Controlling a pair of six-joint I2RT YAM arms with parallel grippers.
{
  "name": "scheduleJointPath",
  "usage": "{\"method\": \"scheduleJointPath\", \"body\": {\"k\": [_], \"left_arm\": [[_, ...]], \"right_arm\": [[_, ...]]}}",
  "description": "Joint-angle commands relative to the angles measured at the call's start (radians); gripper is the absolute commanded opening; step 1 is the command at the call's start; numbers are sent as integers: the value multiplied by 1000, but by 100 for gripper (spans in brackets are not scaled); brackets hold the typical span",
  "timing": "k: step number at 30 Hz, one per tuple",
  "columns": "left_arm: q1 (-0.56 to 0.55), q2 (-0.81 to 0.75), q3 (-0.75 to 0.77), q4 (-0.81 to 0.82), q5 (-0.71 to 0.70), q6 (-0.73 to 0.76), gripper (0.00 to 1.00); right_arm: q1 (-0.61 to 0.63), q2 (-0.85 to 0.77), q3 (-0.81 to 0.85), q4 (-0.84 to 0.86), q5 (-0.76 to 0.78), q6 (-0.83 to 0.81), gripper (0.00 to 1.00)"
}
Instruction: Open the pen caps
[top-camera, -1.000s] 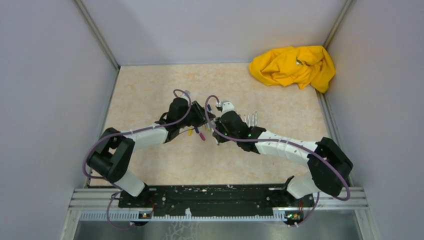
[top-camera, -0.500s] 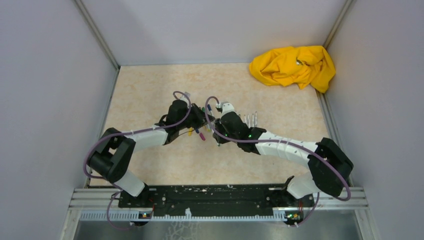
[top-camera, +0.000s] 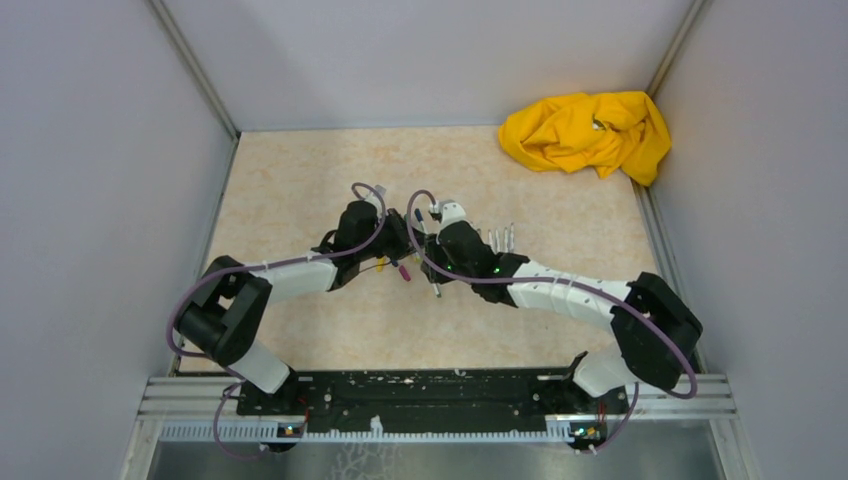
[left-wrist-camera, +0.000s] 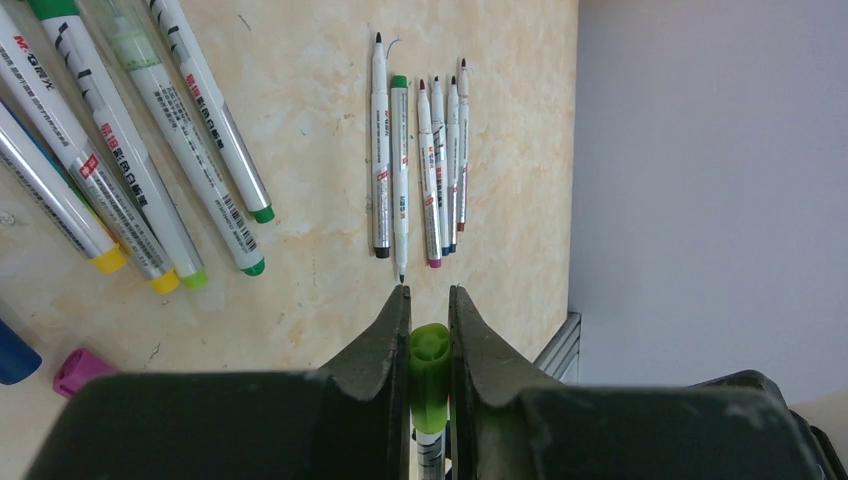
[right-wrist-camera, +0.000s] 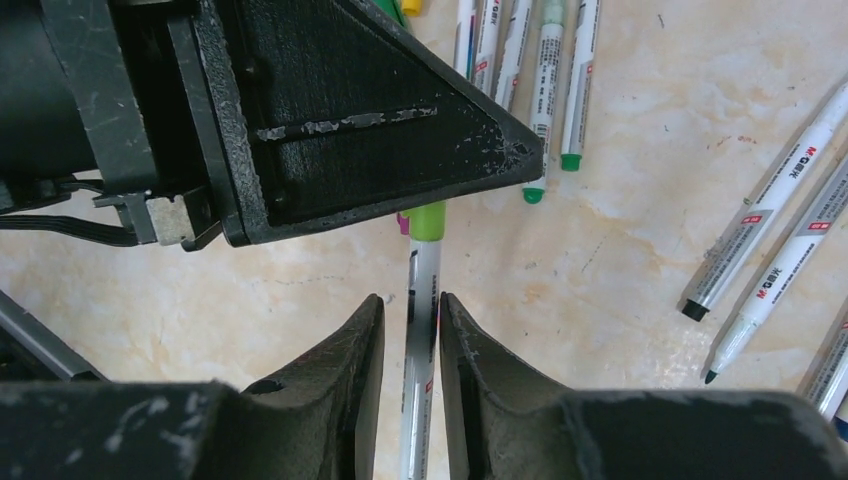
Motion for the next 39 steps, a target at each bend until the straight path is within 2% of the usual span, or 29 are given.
{"method": "scheduleJointPath", "body": {"k": [1, 3, 4, 7, 14, 20, 25, 30, 39], "left_arm": [[-5, -11, 3, 43, 27, 15, 0], [-6, -12, 7, 44, 35, 14, 0], [-5, -11, 12, 44, 38, 16, 0], [-2, -10, 43, 11, 23, 37, 0], [101, 19, 125, -66, -7, 25, 0], [163, 36, 186, -132, -21, 33, 0], [164, 5, 220, -300, -93, 124, 0], [162, -47, 158, -466, -260, 173, 1], [163, -104, 36, -497, -370, 217, 9]], "right_arm": [[6, 31, 62, 35, 19, -19, 21], [6, 46, 65, 35, 23, -22, 5], [6, 52, 65, 35, 27, -21, 0], [5, 46, 29, 17, 31, -18, 0], [21, -72, -149, 61, 36, 38, 0], [35, -126, -223, 77, 61, 69, 0], [32, -151, -172, -17, 180, 53, 0], [-27, -88, -58, -125, 277, 13, 0], [-177, 38, 13, -135, 307, -30, 0]]}}
